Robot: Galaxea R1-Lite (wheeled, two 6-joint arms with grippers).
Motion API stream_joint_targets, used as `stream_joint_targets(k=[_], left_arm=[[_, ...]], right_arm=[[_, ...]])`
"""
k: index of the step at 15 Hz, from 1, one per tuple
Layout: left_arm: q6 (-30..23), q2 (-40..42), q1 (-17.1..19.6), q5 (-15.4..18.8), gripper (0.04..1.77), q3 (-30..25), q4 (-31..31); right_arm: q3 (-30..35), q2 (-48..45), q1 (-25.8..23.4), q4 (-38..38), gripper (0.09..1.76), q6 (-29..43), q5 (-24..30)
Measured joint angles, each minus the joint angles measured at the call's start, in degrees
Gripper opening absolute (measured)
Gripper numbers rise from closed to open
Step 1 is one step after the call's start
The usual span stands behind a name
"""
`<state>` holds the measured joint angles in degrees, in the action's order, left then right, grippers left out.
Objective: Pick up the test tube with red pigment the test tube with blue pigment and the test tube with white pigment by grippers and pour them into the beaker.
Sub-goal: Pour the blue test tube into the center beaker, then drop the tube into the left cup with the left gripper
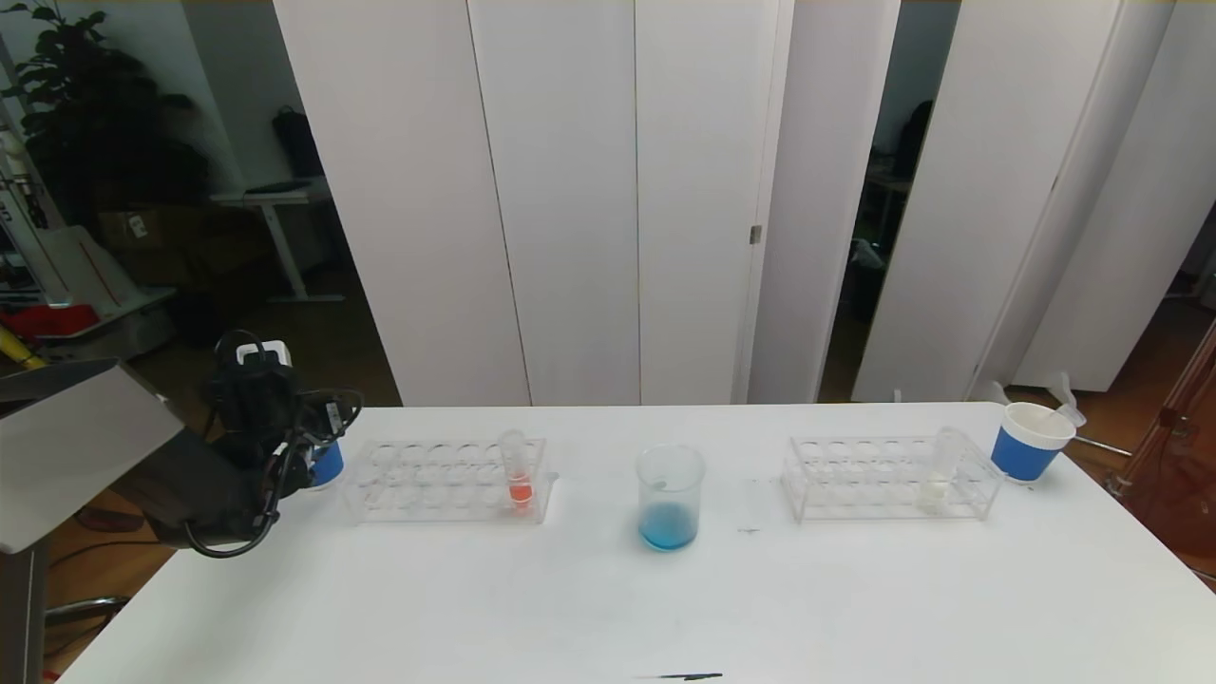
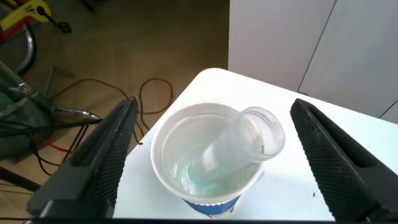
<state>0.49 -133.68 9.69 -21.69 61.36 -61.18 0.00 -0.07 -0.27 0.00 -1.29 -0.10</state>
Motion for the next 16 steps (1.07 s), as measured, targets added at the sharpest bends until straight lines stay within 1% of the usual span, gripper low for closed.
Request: stream_joint_targets(k=[5, 9, 11, 16], left_arm=[[0.11, 1.18, 0.04, 0.05, 1.75, -0.5, 0.24], [0.56, 3.8, -0.62, 0.46, 1.75, -1.38, 0.5], [0.72, 5.66, -1.29, 0.46, 1.75, -1.96, 2.34], [0.48, 11.56, -3.74, 0.55, 1.75, -2.21, 9.36]], right_arm=[[0.0, 0.0, 0.0, 0.0, 1.75, 0.0, 0.0], [0.0, 0.0, 0.0, 0.0, 1.75, 0.0, 0.0], [0.0, 0.0, 0.0, 0.0, 1.75, 0.0, 0.0], [0.0, 0.0, 0.0, 0.0, 1.75, 0.0, 0.0]])
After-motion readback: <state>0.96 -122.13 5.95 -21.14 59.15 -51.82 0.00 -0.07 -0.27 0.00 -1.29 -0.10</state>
